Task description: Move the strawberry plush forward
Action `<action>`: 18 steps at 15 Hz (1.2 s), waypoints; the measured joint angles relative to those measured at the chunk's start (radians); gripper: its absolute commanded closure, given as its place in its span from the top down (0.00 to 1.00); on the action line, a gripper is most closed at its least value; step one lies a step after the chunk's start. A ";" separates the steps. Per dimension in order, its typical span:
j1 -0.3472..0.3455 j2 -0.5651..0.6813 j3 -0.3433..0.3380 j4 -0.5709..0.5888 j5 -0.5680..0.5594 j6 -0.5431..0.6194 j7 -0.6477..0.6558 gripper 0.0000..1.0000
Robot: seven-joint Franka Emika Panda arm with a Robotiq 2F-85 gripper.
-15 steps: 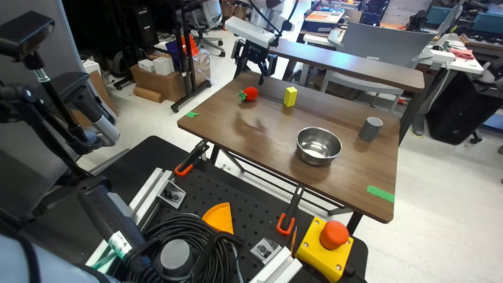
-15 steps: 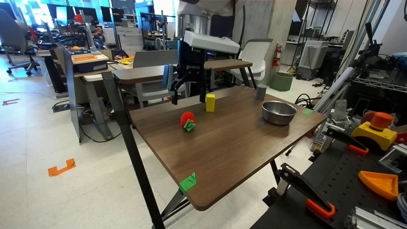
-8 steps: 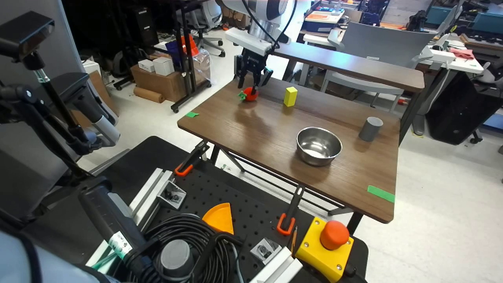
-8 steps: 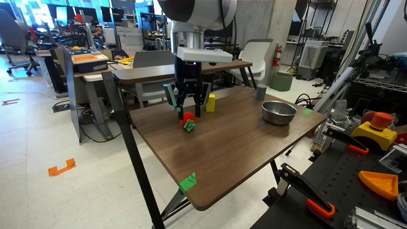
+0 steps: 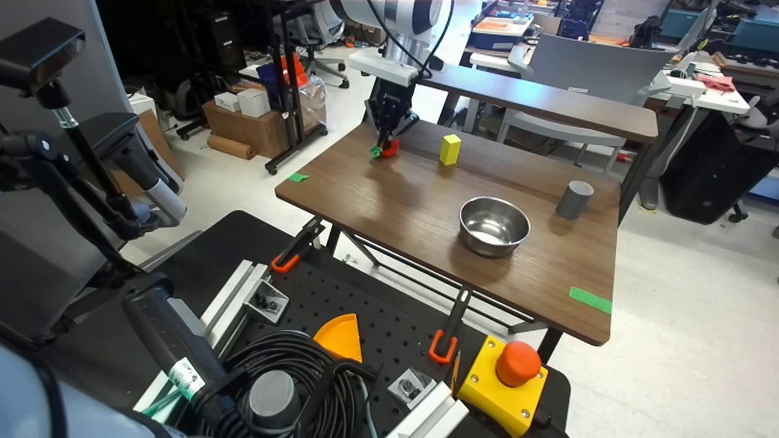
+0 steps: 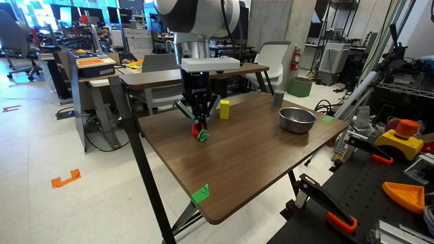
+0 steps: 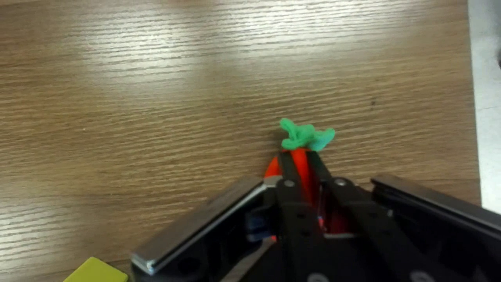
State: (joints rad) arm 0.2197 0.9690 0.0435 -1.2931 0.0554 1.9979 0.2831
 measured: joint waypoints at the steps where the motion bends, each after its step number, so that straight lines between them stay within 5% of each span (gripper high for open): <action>1: 0.006 -0.002 0.004 0.002 0.000 -0.001 -0.006 0.00; 8: 0.065 -0.190 0.062 -0.257 -0.001 -0.001 -0.065 0.02; 14: 0.051 -0.299 0.057 -0.502 0.000 0.002 -0.060 0.02; 15: 0.043 -0.297 0.049 -0.518 0.000 0.004 -0.059 0.08; 16: 0.034 -0.292 0.042 -0.529 0.000 0.005 -0.059 0.33; 18: 0.013 -0.281 0.035 -0.539 0.000 0.005 -0.059 0.38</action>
State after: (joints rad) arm 0.2325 0.6881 0.0788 -1.8324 0.0550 2.0028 0.2239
